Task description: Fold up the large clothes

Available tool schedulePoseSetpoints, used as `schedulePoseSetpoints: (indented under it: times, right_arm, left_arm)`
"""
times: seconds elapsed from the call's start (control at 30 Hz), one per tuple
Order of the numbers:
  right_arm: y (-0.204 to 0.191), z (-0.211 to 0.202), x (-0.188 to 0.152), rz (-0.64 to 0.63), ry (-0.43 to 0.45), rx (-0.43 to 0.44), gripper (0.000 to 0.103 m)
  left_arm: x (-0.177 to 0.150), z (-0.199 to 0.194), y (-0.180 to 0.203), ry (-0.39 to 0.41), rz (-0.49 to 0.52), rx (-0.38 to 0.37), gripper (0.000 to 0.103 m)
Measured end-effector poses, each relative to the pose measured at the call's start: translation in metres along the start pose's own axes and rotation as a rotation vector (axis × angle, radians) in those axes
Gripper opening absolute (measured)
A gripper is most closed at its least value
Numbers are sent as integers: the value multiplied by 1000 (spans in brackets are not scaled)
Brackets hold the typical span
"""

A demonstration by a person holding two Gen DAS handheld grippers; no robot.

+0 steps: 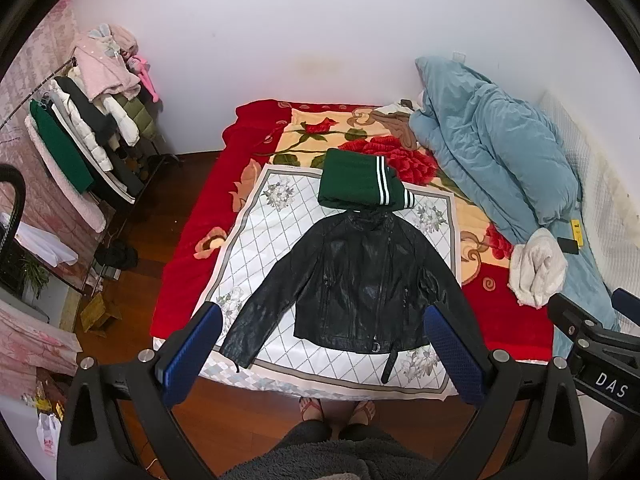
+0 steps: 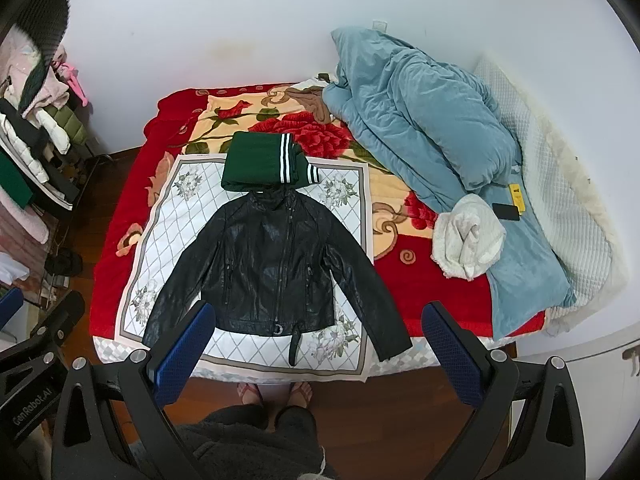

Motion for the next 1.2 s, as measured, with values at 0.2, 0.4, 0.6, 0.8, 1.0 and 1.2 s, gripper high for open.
schedulePoseSetpoints:
  times: [0.2, 0.4, 0.6, 0.8, 1.0, 1.2]
  right_arm:
    - [-1, -2, 0, 1, 0, 0, 103]
    - [0, 0, -2, 1, 4, 3, 103]
    - [-6, -10, 6, 0, 5, 3, 103]
    - [-6, -10, 5, 1, 5, 3, 103]
    - [-6, -11, 5, 1, 6, 4, 103]
    - [-3, -7, -1, 1, 8, 3, 103]
  left_arm:
    - [0, 0, 0, -1, 0, -1, 103]
    - [8, 0, 3, 5, 1, -5, 103]
    - [12, -4, 2, 9, -5, -8, 103]
    - [2, -1, -8, 10, -7, -10, 103]
    - [6, -2, -9, 11, -5, -12, 103]
    - [5, -3, -8, 14, -5, -14, 103]
Point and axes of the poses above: each gripper's, at about its wrist camera, not at the fingertips, and z roughly the way its jaws point, y to its right, x to its top, the point moved 9 cm from there along z, roughly the way its jaws point, and after that the axes turned 8 degrees about z, right-handed, at the moved point
